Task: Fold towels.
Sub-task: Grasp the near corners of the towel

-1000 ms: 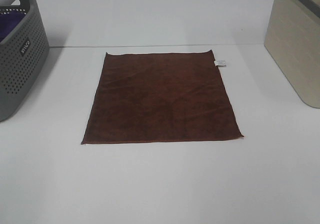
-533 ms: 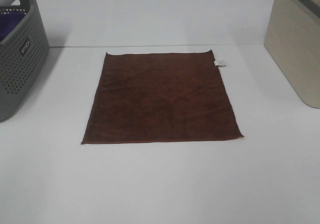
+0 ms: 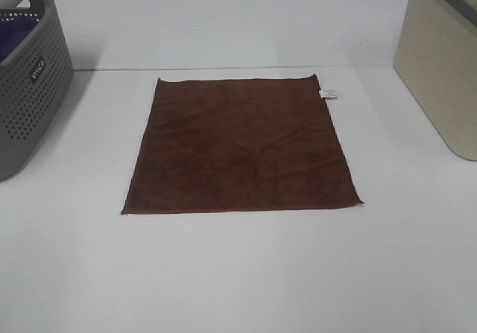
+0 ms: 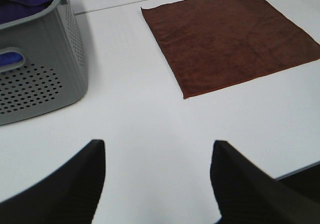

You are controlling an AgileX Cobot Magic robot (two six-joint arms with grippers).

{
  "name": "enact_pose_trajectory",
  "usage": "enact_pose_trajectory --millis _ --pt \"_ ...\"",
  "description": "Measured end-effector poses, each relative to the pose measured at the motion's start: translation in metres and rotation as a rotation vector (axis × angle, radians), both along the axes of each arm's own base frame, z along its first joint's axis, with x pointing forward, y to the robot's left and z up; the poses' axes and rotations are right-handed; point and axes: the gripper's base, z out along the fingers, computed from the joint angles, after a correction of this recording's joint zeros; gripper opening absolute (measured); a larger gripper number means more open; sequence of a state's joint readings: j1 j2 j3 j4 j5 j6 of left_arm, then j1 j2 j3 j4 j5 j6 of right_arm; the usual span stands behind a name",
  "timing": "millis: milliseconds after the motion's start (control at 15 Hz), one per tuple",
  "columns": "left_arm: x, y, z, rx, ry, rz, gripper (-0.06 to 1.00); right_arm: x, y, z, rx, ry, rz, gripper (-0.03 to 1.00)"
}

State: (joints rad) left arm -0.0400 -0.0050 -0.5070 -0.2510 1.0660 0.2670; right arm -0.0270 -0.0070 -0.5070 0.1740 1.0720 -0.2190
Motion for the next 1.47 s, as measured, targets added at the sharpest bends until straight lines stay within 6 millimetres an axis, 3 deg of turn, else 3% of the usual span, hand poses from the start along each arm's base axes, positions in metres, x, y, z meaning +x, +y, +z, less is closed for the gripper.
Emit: enact_pose_trajectory --millis 333,400,600,933,1200,1467 --pt "0.009 0.0 0.013 -0.031 -0.086 0.017 0.59 0.007 0.003 0.01 0.068 -0.061 -0.002 0.83" --pt "0.025 -0.001 0.022 -0.078 -0.123 0.03 0.59 0.02 0.004 0.02 0.133 -0.129 -0.009 0.83" --pt "0.053 -0.004 0.023 -0.146 -0.077 0.041 0.59 0.043 0.002 0.03 0.156 -0.164 -0.04 0.83" --pt "0.111 -0.007 0.02 -0.288 0.038 0.104 0.59 0.101 -0.003 0.031 0.173 -0.097 -0.101 0.82" --pt "0.158 -0.009 -0.004 -0.396 0.218 0.183 0.59 0.155 -0.004 0.001 0.186 0.172 -0.133 0.76" --pt "0.203 -0.013 -0.055 -0.477 0.505 0.301 0.59 0.21 -0.001 -0.032 0.255 0.448 -0.17 0.74"
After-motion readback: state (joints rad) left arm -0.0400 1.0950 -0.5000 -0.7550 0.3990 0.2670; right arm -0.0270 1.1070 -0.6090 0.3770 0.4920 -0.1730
